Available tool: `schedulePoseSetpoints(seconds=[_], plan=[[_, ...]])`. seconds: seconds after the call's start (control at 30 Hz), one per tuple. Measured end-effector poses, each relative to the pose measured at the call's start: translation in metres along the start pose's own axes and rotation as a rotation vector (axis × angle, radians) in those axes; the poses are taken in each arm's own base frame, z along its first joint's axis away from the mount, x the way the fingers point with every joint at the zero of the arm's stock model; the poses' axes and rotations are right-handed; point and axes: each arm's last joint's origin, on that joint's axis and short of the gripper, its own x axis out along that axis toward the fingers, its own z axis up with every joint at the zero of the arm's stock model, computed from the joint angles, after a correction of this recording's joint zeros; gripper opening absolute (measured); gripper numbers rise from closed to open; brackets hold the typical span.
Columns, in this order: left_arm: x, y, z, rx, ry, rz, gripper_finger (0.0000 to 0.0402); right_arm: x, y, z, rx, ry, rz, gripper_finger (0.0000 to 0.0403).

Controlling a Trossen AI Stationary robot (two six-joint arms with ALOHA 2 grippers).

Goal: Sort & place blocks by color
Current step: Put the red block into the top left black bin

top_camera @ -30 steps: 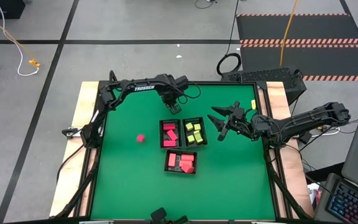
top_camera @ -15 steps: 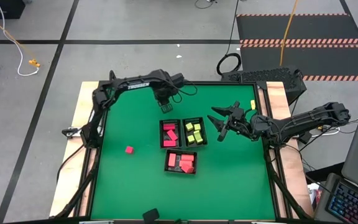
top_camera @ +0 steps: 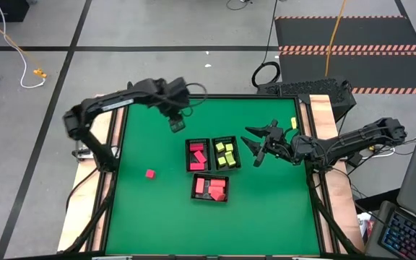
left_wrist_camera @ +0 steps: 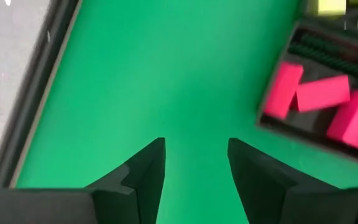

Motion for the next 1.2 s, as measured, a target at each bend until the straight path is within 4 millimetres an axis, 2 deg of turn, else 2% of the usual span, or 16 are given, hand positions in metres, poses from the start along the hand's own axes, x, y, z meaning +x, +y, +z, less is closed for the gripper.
schedulePoseSetpoints(seconds=[0.17, 0.3, 0.47, 0.73, 0.9, 1.03, 1.2], plan=[[-0.010, -0.016, -0.045, -0.045, -0.038, -0.015, 0.0178, -0.001, 0.001, 0.000, 0.006, -0.003, 0.003, 0.0199], [-0.014, -0.029, -0.070, -0.049, -0.063, -0.032, 0.0177, 0.000, 0.001, 0.001, 0.014, -0.014, 0.001, 0.0199], [-0.009, -0.042, -0.088, -0.061, -0.064, -0.051, 0.0177, 0.000, 0.001, 0.003, 0.026, -0.031, 0.001, 0.0199], [0.020, -0.058, -0.110, -0.026, 0.062, -0.069, 0.0177, 0.000, 0.001, 0.003, 0.025, -0.029, 0.001, 0.0199], [0.030, -0.067, -0.123, -0.026, 0.132, -0.083, 0.0179, 0.000, 0.001, 0.003, 0.021, -0.023, 0.001, 0.0199], [0.038, -0.077, -0.133, -0.006, 0.171, -0.093, 0.0196, 0.000, 0.001, 0.002, 0.022, -0.022, 0.001, 0.0199], [0.050, -0.087, -0.156, 0.004, 0.288, -0.102, 0.0238, 0.000, 0.001, 0.002, 0.023, -0.022, 0.003, 0.0199]])
